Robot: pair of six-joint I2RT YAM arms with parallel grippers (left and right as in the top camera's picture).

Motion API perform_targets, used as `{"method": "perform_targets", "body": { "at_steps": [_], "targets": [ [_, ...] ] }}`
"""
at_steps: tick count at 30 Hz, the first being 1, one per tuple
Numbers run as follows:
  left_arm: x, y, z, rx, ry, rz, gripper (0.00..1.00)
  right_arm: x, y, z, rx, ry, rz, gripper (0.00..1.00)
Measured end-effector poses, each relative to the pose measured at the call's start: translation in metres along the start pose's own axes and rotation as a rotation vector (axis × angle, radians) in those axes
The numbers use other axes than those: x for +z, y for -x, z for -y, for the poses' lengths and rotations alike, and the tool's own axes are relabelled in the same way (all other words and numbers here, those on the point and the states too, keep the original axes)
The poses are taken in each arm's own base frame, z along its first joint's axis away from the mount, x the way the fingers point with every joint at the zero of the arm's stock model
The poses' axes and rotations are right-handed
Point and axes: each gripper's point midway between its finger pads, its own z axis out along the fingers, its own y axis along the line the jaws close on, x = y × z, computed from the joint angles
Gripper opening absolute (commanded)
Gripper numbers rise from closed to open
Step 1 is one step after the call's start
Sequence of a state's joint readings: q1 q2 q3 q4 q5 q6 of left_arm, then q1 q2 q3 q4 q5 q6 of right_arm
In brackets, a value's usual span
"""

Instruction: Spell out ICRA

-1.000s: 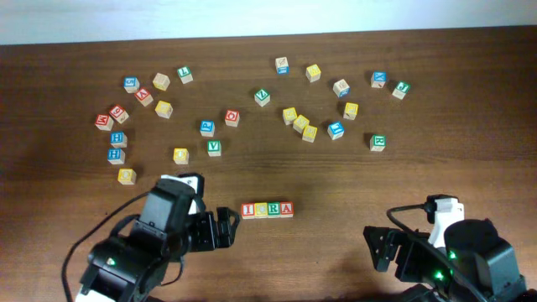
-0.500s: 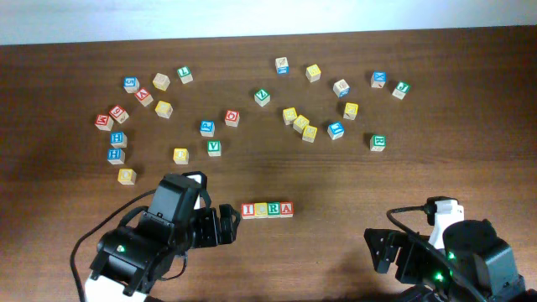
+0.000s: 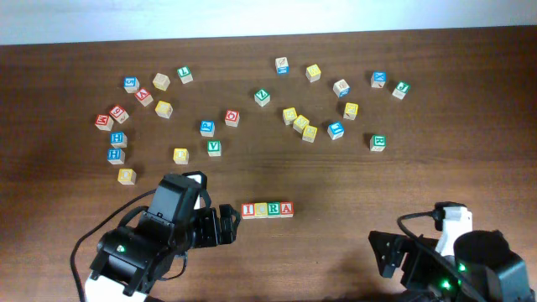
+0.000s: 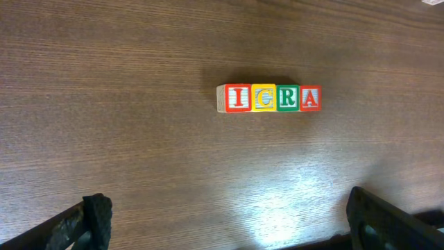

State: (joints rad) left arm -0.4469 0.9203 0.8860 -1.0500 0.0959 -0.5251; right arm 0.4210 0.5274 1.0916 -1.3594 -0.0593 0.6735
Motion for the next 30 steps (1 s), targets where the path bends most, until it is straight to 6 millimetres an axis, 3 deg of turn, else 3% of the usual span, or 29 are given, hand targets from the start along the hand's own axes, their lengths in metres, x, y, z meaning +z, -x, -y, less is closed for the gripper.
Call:
{"method": "perform_targets", "body": {
  "at_steps": [7, 11, 15, 25, 30],
  "targets": [
    [0.0, 0.0, 0.0, 0.0, 0.0, 0.0, 0.99, -0.011, 0.001, 0.024, 0.003, -0.091, 0.072, 0.98],
    [0.0, 0.0, 0.0, 0.0, 0.0, 0.0, 0.99, -0.019, 0.01, 0.04, 0.05, -0.163, 0.167, 0.98],
    [0.0, 0.0, 0.0, 0.0, 0.0, 0.0, 0.99, -0.02, 0.024, 0.043, 0.051, -0.145, 0.305, 0.98],
    [0.001, -0.001, 0.0, 0.0, 0.002, -0.002, 0.99, 0.073, 0.029, 0.045, -0.173, 0.043, 0.503, 0.98],
    [0.001, -0.001, -0.001, 0.0, 0.002, -0.003, 0.99, 0.095, 0.036, 0.045, -0.234, 0.079, 0.578, 0.98]
  ]
}}
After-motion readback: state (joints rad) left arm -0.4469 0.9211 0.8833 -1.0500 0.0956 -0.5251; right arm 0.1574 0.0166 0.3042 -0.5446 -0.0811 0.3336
